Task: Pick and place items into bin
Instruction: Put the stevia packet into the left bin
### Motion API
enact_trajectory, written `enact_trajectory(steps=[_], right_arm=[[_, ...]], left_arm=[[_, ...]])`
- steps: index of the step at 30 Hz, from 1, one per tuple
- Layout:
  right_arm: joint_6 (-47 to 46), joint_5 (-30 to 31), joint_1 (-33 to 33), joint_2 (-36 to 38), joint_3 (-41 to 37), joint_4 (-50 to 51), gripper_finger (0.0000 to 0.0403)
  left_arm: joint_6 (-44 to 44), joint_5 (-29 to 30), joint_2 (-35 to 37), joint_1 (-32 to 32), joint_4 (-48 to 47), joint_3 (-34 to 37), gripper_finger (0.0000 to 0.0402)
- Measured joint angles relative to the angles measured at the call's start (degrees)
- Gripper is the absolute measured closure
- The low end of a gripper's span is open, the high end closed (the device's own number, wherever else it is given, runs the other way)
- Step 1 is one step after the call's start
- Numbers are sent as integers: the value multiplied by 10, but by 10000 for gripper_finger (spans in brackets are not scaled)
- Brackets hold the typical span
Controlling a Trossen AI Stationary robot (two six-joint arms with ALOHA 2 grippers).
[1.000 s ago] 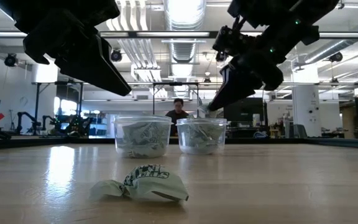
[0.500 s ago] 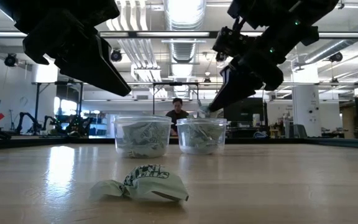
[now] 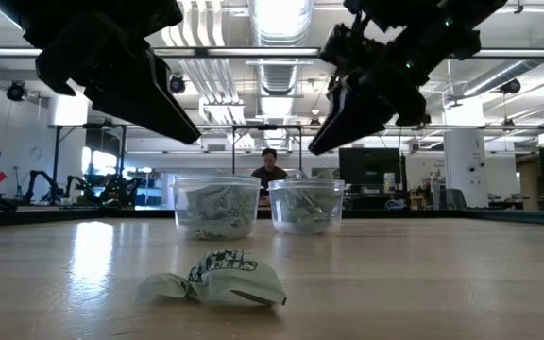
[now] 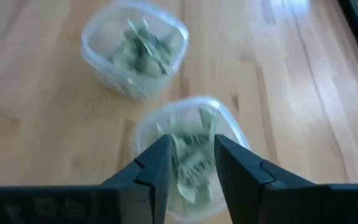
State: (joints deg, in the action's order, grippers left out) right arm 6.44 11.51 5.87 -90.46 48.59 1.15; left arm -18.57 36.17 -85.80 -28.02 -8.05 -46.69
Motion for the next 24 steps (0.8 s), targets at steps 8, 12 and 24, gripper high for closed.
enact_trajectory(steps=[8, 12, 24], right_arm=[[4, 0, 37, 17, 41, 82, 278], [-12, 0, 61, 22, 59, 125, 283], [-62, 0, 124, 42, 77, 217, 303]], left_arm=[[30, -14, 0, -50, 1, -20, 242], [58, -35, -7, -96, 30, -23, 242], [225, -112, -139, -148, 317, -33, 242]])
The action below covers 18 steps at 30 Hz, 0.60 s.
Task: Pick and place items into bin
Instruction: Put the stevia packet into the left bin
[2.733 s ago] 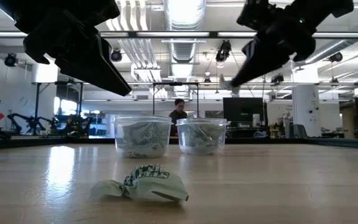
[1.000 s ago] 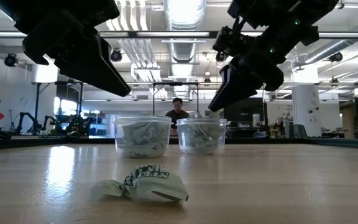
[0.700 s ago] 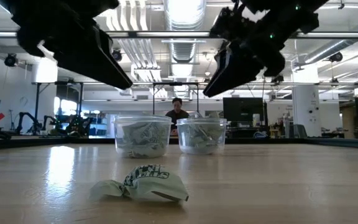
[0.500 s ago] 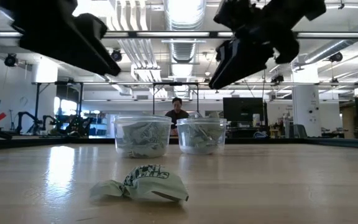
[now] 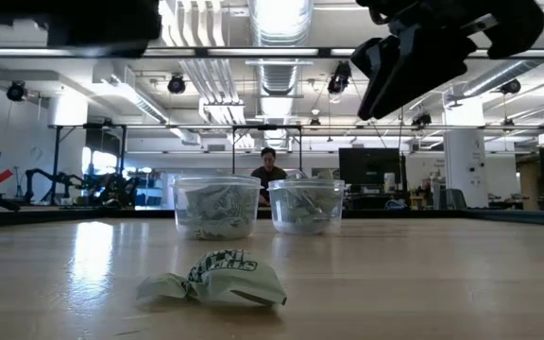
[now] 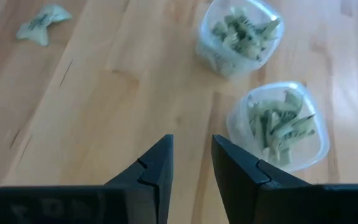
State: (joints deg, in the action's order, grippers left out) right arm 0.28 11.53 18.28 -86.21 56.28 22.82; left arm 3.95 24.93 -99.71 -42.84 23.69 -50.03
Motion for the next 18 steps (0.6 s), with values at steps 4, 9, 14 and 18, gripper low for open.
enact_trajectory(steps=[4, 9, 14, 18], right_arm=[[-7, 0, 10, 6, -1, 9, 310], [-8, 0, 13, 8, -2, 9, 319], [-9, 1, 13, 8, -2, 10, 328], [-17, 0, 13, 8, -3, 11, 334]], left_arm=[[-34, 0, -53, 11, 4, -18, 242], [-93, 0, -105, 30, 17, -48, 242], [-133, -7, -116, 43, 7, -61, 242], [-175, -22, -116, 49, -6, -56, 242]])
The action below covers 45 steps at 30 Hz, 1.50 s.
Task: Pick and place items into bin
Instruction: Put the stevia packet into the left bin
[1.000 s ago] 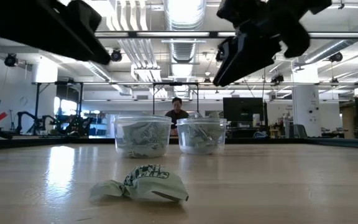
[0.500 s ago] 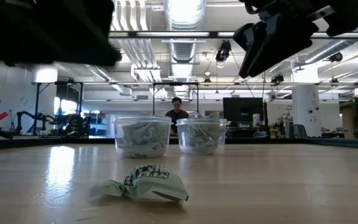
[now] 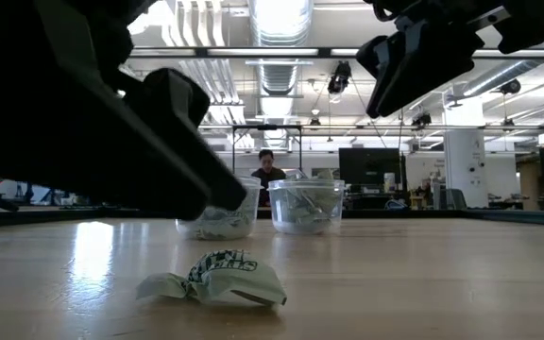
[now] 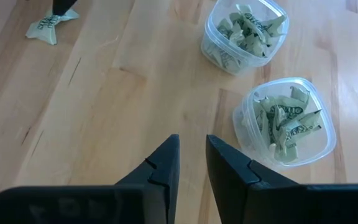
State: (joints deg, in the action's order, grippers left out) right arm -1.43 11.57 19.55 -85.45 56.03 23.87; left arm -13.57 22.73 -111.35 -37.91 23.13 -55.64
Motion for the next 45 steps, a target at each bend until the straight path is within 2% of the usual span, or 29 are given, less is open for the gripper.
enact_trajectory(steps=[4, 20, 33, 45], right_arm=[[-1, 0, 1, 0, 0, 2, 334], [-8, 0, 1, 0, 0, 4, 333], [-12, 0, 1, 0, 0, 9, 329], [-12, 0, 1, 0, 0, 13, 335]], left_arm=[[-25, -14, -6, 1, -2, 5, 242], [-26, -28, -26, 12, -2, 6, 244], [-26, -35, -23, 11, -29, 3, 350], [21, -17, 27, 10, -57, 5, 398]])
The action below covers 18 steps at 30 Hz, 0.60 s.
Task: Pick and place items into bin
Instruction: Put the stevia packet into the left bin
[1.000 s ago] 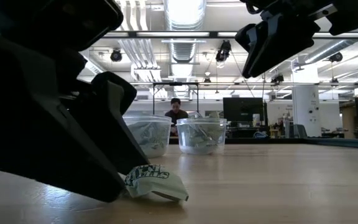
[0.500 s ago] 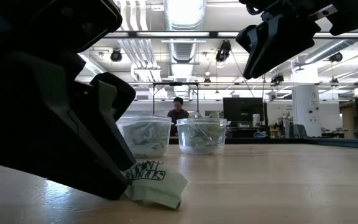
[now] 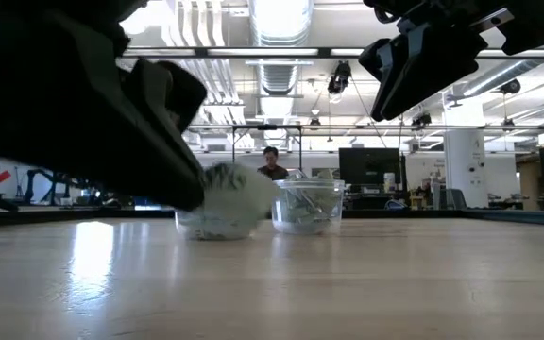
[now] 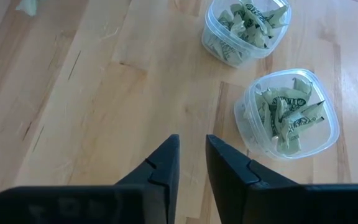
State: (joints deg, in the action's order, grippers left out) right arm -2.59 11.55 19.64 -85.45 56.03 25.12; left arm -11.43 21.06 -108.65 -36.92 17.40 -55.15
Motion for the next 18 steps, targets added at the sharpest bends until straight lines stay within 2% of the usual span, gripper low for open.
enact_trajectory(steps=[3, 13, 18], right_arm=[[1, 0, 0, 0, 0, 0, 331], [1, 0, 0, 0, 0, 1, 332], [0, 0, 0, 0, 0, 2, 338]], left_arm=[[1, 35, 31, 0, -43, 0, 398], [15, 248, 178, 21, -276, 4, 398], [14, 263, 236, 64, -310, 23, 398]])
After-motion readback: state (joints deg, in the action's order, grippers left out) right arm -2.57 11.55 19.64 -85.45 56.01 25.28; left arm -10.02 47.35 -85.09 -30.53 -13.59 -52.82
